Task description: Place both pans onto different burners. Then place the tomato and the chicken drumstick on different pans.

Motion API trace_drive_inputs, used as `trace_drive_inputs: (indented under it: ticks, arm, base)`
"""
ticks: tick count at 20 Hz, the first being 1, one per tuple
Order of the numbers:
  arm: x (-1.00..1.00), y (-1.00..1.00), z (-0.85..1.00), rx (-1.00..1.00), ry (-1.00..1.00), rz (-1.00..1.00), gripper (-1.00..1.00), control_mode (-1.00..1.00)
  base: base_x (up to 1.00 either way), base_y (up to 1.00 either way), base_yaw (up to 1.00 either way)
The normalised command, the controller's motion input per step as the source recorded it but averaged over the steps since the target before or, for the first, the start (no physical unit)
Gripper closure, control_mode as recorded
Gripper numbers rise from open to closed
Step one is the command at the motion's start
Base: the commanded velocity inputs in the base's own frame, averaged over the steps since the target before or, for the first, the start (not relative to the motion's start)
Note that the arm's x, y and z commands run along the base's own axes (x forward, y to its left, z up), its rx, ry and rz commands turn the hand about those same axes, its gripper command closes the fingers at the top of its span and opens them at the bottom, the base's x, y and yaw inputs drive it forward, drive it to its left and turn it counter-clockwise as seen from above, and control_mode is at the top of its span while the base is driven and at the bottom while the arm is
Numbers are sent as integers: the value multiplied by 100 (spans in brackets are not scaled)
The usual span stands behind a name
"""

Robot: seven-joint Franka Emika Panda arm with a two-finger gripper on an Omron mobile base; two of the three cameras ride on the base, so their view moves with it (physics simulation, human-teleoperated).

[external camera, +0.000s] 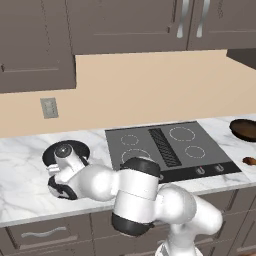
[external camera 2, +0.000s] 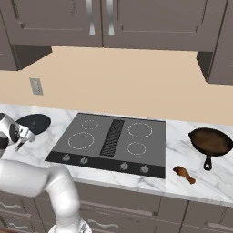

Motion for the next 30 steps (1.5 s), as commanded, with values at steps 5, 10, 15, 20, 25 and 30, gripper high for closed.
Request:
trace_drive_inputs:
  ticks: [5,10,15,20,25,30]
  arm:
    - [35,27,-23,0,2,-3,100,-100]
    - [20,15,-17,0,5,-1,100,-100]
    - [1,0,3,0,5,-2,100,-100]
    - [-8,-24,33,4,13,-7,100,-100]
    - [-18,-29,35,3,10,-5,100,-100]
    - [-19,-28,23,3,6,-5,100,-100]
  base:
    - [0,0,0]
    - [0,0,0]
    - [0,0,0]
    - [0,0,0]
    - [0,0,0]
    - [0,0,0]
